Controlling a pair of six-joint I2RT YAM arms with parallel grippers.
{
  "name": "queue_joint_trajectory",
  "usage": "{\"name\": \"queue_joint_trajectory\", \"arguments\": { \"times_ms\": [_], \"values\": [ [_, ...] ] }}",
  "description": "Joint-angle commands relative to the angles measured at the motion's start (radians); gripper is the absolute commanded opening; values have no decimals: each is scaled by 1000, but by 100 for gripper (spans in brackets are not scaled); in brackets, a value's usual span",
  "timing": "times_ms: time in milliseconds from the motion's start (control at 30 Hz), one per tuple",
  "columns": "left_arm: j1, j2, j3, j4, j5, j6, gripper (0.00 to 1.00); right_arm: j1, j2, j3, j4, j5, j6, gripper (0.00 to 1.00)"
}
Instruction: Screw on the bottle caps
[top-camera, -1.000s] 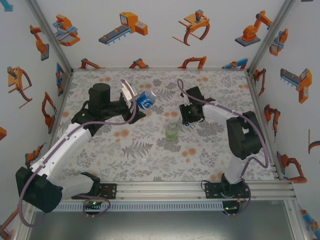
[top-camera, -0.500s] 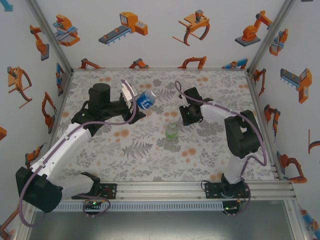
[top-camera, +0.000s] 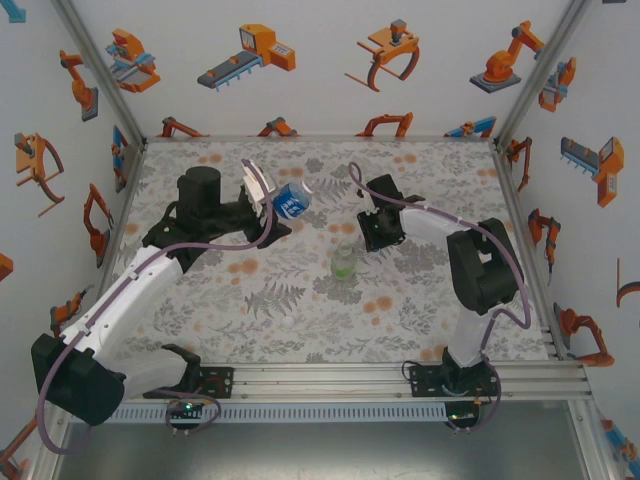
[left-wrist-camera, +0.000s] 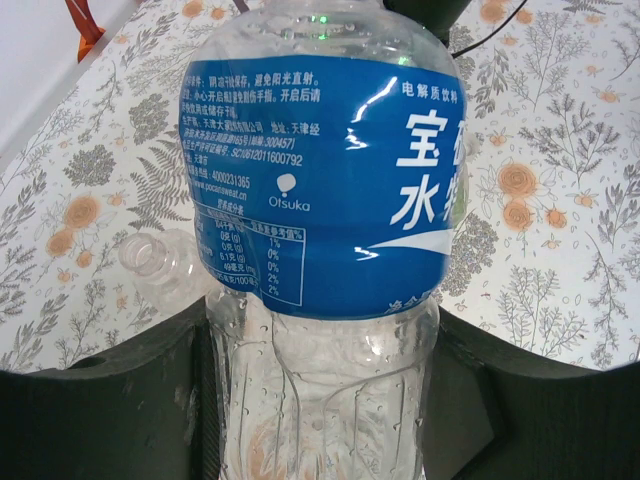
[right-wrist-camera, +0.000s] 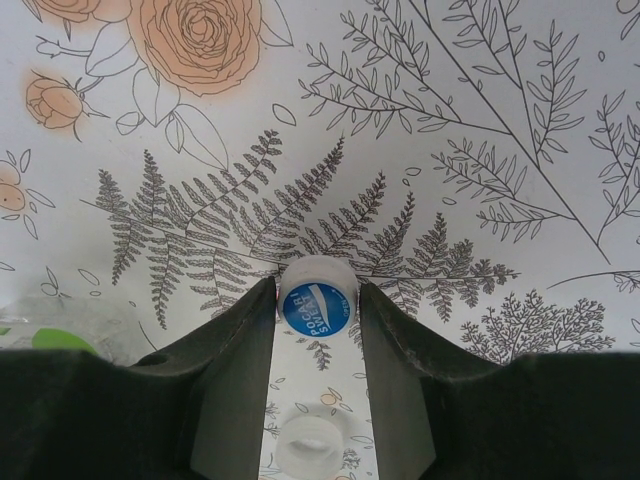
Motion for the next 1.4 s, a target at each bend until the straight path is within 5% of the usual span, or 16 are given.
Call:
{"name": "queue_joint_trajectory", "arguments": {
  "times_ms": [0,1367],
  "values": [
    [-6,-17,26,-9,21,14,21,13,20,35,-27,18,-14,39],
    [-10,-17,27,-11,20,15,22,21,35,56,-84,47,1,35]
  ]
}}
